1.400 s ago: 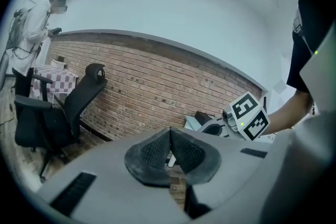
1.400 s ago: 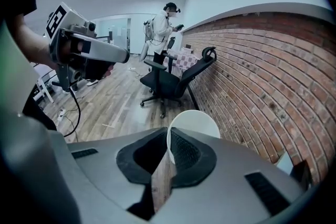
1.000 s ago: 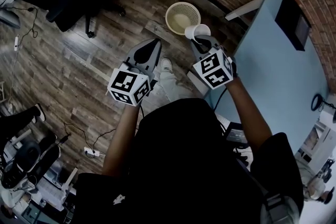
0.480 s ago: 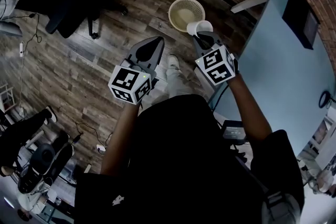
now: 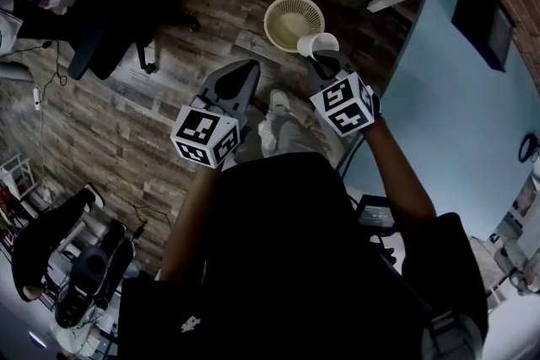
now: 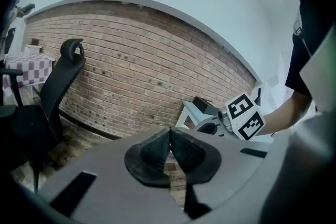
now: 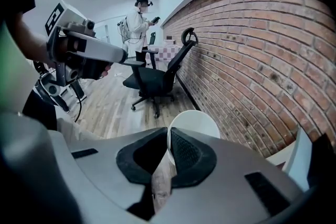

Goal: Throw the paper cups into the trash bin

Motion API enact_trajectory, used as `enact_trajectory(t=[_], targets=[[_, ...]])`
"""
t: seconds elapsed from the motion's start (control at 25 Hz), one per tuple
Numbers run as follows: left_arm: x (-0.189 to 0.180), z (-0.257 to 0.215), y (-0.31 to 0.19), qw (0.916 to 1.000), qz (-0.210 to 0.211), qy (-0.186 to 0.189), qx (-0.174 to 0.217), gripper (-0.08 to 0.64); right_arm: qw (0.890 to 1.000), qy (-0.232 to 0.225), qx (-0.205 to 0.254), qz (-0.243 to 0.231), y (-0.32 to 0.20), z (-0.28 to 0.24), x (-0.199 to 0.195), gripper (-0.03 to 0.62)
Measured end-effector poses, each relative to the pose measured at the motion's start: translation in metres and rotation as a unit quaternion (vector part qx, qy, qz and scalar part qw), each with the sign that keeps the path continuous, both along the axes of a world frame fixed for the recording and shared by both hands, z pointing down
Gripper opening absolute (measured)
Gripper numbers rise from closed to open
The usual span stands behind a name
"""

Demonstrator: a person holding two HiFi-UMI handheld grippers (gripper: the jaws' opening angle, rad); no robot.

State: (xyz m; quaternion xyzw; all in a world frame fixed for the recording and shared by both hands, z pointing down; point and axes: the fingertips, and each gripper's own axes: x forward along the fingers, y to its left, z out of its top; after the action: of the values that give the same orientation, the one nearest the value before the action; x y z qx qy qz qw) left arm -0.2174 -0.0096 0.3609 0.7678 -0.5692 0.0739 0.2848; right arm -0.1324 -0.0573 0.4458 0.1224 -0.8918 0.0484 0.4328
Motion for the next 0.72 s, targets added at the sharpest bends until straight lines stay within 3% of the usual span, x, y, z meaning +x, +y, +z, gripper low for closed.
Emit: enact_trajectory(t=[0.36, 0.72], targets=[[-0.013, 0.028, -0.038, 0.9995, 0.025, 0.017, -0.012, 0.009, 1.0, 0.015, 0.002, 0.027, -0.014, 0.018, -0.009, 0.021], [-0.035, 0.063, -0.079, 0.9933, 0.099, 0.049, -0.034, 0.009, 0.995, 0.034, -0.009, 0.093, -0.035, 0.047, -0.03, 0.021]])
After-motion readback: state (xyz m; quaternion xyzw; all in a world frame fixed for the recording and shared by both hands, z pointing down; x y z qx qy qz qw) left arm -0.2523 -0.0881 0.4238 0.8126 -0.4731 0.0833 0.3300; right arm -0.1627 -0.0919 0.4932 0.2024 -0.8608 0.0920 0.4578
